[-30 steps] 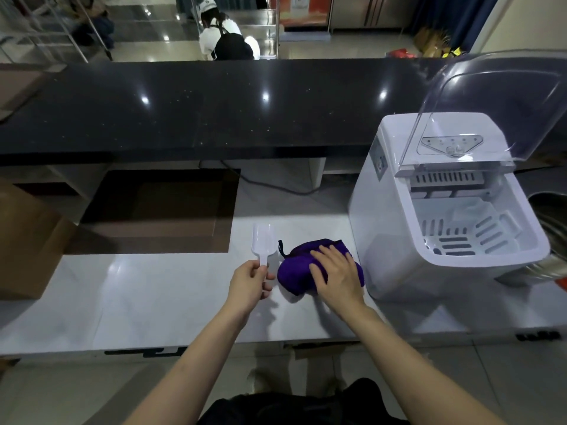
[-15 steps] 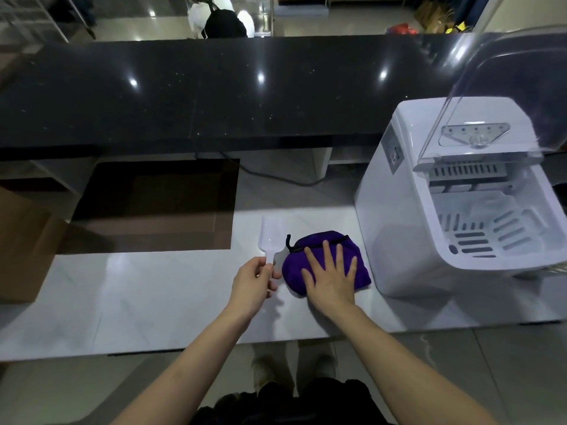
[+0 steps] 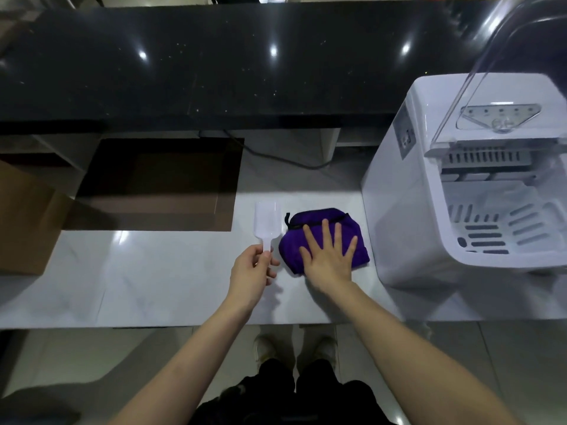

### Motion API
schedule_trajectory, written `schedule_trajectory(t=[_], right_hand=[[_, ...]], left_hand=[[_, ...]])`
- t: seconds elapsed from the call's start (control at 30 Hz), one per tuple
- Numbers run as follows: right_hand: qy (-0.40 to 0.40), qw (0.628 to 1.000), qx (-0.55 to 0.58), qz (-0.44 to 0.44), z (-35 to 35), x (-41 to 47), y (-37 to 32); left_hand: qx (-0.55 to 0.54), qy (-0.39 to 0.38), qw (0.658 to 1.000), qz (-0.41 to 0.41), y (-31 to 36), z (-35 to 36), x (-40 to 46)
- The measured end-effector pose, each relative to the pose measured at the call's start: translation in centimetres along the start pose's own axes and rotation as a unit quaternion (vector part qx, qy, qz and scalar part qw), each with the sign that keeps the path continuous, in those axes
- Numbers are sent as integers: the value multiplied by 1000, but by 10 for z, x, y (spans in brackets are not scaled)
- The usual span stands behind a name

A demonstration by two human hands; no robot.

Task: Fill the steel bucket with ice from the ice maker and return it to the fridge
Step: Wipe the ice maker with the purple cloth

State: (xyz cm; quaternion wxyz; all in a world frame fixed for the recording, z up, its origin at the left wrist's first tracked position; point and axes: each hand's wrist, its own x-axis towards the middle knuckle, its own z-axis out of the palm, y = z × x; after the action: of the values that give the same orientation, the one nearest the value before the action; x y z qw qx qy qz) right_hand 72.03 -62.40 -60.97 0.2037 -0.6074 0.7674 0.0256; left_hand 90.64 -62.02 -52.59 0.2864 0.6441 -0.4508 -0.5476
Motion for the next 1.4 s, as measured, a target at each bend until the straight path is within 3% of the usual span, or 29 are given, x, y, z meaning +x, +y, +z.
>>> schedule_trajectory(t=[0.27, 0.73, 1.03, 1.23, 1.4], right_hand=[[45, 999, -18, -5, 30, -55, 17], [29, 999, -2, 35, -10, 39, 7], [-5, 997, -31, -69, 7, 15, -52], [17, 996, -29, -83, 12, -18, -22], [27, 999, -23, -32, -2, -11, 22]], left_hand=[[-11, -23, 1000, -4, -1, 18, -1], [-22, 11, 999, -24, -9, 2, -2], [-52, 67, 996, -15, -10, -25, -12], [-57, 55, 997, -15, -7, -13, -8], [-47, 52, 997, -21, -8, -6, -2]])
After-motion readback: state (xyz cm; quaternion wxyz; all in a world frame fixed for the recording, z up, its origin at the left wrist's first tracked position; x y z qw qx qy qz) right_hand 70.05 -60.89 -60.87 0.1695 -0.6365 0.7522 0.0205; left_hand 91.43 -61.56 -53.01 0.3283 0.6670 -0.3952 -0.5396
